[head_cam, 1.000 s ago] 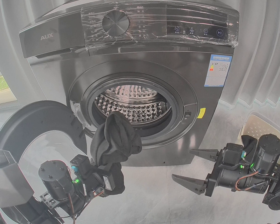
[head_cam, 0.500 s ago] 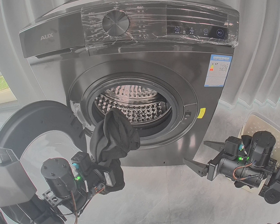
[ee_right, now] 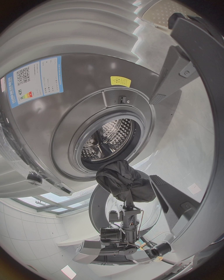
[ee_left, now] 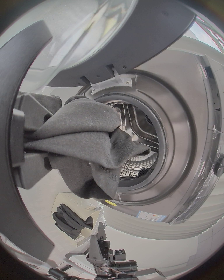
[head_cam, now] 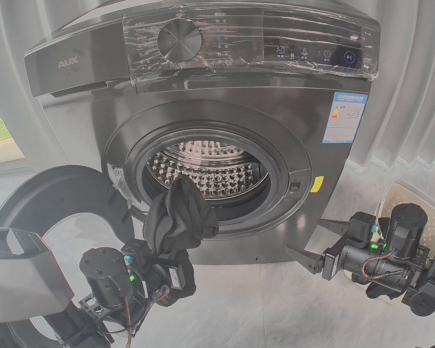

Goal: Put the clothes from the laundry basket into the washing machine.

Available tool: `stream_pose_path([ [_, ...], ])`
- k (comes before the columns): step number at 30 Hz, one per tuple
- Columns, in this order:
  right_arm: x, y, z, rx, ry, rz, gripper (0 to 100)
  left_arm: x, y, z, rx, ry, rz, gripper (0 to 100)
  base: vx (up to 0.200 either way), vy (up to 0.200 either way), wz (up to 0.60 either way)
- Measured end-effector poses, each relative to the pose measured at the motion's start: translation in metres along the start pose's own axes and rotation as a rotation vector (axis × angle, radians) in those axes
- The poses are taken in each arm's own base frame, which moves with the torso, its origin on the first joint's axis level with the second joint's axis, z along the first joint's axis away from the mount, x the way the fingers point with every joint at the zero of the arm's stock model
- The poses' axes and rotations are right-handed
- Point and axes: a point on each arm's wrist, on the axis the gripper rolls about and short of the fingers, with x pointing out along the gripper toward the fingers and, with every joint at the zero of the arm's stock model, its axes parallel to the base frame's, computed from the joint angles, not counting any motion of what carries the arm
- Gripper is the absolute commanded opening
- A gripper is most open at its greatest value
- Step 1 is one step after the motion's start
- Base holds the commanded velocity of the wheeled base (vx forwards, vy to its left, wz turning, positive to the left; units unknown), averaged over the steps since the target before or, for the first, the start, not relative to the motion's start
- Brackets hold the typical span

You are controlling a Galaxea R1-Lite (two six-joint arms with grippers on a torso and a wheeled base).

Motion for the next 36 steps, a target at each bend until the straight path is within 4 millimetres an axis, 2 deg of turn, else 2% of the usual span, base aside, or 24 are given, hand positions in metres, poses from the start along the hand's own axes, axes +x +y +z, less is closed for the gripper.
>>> stream_pose_path([
  [26, 0.0, 0.0, -0.001, 0.001, 0.005, 0.003, 100, -0.007, -0.016, -0.006, 0.017, 0.021, -0.053, 0, 0.0, 0.0, 0.0],
  [32, 0.0, 0.0, -0.001, 0.002, 0.005, 0.005, 100, -0.007, -0.016, -0.007, 0.021, 0.027, -0.053, 0, 0.2, 0.0, 0.0],
  [36, 0.0, 0.001, -0.001, 0.003, 0.005, 0.006, 100, -0.007, -0.017, -0.008, 0.021, 0.029, -0.055, 0, 0.0, 0.0, 0.0],
])
